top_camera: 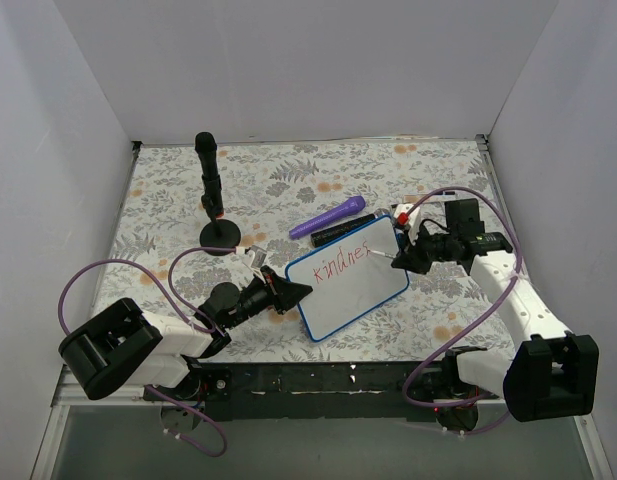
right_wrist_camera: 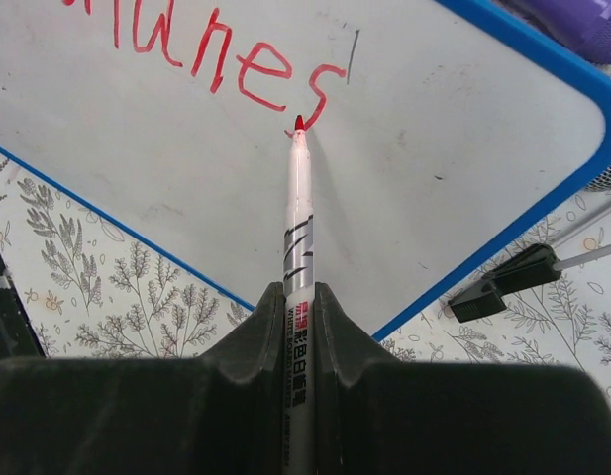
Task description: Write a sentence on the whiteboard
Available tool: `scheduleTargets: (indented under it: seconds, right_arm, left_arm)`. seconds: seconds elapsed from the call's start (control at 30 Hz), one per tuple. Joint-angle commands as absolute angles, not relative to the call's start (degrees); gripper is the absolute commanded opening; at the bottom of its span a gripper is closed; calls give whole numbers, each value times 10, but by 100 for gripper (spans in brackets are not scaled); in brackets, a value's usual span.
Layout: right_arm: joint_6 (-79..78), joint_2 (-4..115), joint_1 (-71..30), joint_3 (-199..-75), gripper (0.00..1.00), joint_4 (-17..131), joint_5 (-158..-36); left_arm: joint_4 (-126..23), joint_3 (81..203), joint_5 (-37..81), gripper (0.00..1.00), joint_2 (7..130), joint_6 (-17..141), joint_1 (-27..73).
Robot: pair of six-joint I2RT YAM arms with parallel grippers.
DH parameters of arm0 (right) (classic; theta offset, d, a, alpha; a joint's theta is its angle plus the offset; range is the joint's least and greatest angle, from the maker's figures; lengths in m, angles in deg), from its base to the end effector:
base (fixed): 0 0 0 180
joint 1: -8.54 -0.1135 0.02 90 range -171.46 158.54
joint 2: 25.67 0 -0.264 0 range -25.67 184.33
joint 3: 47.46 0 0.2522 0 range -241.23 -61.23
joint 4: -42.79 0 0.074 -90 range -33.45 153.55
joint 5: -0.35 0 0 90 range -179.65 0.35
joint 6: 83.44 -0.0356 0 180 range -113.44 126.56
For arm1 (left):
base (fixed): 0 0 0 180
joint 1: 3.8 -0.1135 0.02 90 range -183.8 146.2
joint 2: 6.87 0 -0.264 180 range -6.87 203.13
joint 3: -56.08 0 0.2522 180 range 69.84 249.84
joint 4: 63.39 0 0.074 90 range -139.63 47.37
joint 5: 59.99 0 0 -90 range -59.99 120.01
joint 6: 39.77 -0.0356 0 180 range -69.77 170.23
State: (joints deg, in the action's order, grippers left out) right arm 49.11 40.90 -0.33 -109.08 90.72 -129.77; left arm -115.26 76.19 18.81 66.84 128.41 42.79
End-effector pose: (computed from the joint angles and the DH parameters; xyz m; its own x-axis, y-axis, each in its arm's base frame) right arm 0.2211 0.0577 0.2533 -0.2408 -0.5610 -0.7920 -0.9027 0.4293 -0.0296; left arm 0.1355 -0.1533 0.1606 -0.8323 -0.5173 -0.1990 0.1530 0.1307 -0.9796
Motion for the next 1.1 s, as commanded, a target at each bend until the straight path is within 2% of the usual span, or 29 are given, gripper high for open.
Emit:
scheduleTargets:
  seconds: [0.0,0.43,1.07]
  right_arm:
    - [469,397,13,-1118,1,880,-1301]
    - [431,423,17,-1119,1,835,-1273]
    - [465,438,7,-1121,1,870,-1318]
  left_arm:
    - [-1178,762,176,0,657,1271,430]
    - [-1182,765,172,0,662,1270,430]
    - [-1186,766,167,0,667,1270,430]
